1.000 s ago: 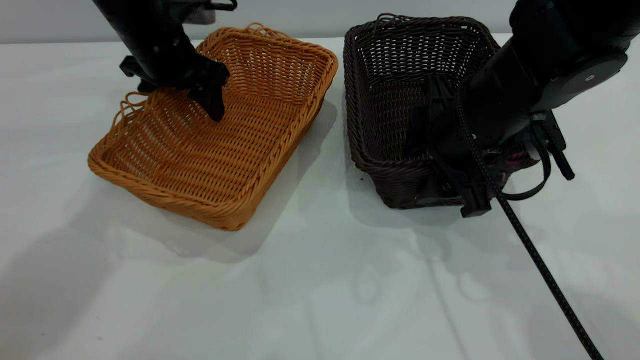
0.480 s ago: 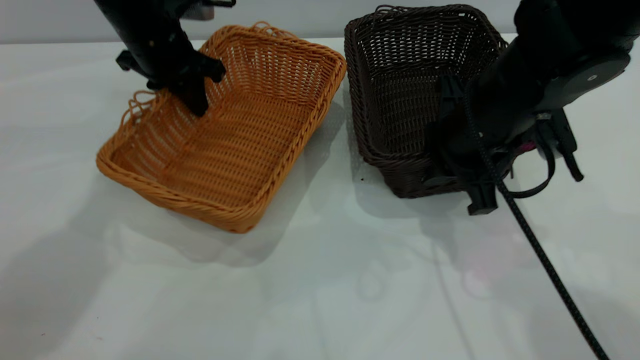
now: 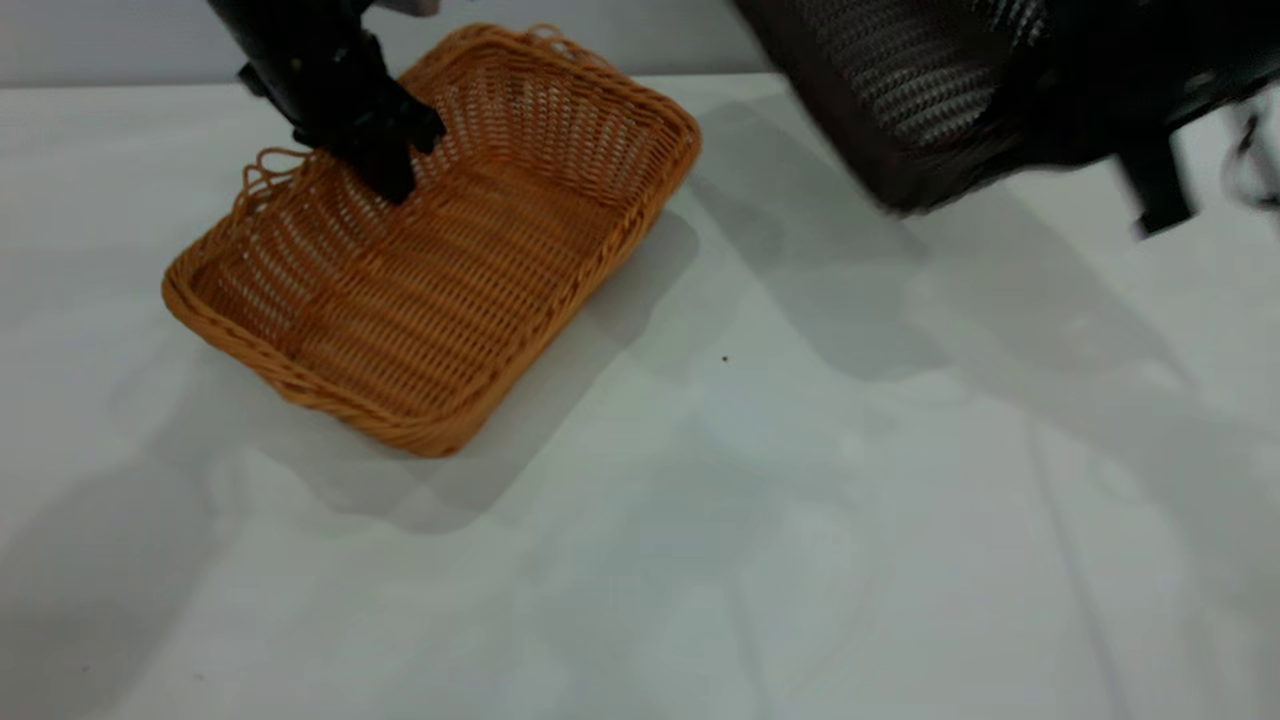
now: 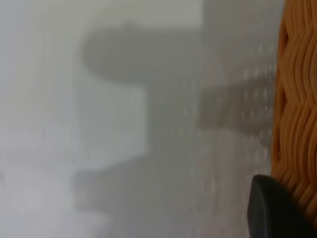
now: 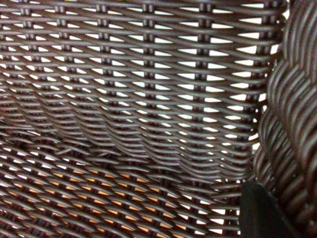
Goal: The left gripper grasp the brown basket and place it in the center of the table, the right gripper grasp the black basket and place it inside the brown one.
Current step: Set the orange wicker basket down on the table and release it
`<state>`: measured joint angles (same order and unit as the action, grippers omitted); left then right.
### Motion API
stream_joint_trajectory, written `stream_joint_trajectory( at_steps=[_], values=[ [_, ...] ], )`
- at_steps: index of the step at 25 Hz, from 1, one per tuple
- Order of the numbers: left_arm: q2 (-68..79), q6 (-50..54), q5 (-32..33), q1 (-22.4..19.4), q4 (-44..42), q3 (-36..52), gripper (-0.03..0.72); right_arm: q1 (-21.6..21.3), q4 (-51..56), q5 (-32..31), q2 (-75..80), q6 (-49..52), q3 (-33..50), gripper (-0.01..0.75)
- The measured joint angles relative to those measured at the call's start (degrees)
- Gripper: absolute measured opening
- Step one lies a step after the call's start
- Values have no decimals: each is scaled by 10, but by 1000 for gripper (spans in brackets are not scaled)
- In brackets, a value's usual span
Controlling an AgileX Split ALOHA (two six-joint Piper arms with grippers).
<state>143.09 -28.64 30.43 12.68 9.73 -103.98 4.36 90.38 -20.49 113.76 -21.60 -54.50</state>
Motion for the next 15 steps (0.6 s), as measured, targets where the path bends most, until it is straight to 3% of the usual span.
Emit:
stream_joint_trajectory(
  at_steps=[4, 9, 15],
  values=[
    [-2, -175, -28, 34, 20, 0, 82, -73, -117, -123, -24, 0, -51, 90],
    [-2, -410, -42, 93, 92, 0, 82, -117, -237, -305, -28, 2, -166, 90],
    [-2, -575, -10, 129, 166, 0, 82, -124, -293, -378, -31, 4, -247, 90]
  ],
)
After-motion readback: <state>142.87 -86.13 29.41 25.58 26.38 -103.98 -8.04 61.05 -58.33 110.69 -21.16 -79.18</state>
